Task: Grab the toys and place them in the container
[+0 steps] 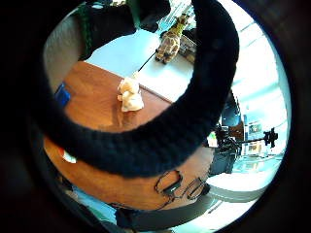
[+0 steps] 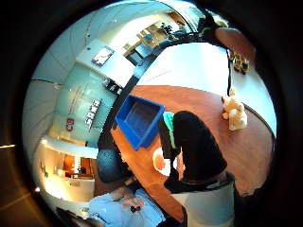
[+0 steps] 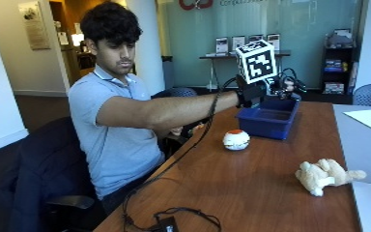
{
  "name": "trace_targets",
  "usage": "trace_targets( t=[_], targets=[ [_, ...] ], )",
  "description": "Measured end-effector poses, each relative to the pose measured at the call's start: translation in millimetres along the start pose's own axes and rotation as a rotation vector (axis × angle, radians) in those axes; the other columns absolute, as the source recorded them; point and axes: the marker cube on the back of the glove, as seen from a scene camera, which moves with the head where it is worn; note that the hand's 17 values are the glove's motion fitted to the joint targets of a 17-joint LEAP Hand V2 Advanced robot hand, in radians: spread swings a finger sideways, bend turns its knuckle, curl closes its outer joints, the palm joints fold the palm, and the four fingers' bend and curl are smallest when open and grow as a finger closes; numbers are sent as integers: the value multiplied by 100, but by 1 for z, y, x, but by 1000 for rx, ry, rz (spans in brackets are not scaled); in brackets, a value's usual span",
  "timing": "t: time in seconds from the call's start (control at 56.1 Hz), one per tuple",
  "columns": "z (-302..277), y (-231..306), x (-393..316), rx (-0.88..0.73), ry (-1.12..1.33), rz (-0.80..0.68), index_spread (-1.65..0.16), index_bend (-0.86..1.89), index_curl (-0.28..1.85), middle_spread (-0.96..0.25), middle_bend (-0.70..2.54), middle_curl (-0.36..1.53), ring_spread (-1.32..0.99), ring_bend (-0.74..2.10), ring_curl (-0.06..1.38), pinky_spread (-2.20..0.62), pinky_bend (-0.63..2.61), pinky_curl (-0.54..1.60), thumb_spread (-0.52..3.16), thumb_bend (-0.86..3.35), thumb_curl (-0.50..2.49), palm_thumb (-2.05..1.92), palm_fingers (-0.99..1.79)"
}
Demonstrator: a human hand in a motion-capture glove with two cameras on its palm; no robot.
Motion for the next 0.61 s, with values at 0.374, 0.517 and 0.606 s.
trace_targets(
  t=[0.374, 0.517, 0.606],
  targets=[
    [41, -26, 68, -27, 38, 165, -31, 22, 22, -5, 18, 15, -10, 23, 11, 5, 56, 23, 143, -2, 9, -4, 19],
    [98, -48, 93, -128, 70, 249, -33, 20, 25, -5, 18, 17, -10, 24, 12, 5, 59, 25, 153, 1, 14, 2, 16],
    [134, -59, 113, -204, 127, 327, -34, 18, 27, -4, 13, 17, -8, 18, 13, 5, 71, 30, 158, 6, 18, 10, 4]
  ],
)
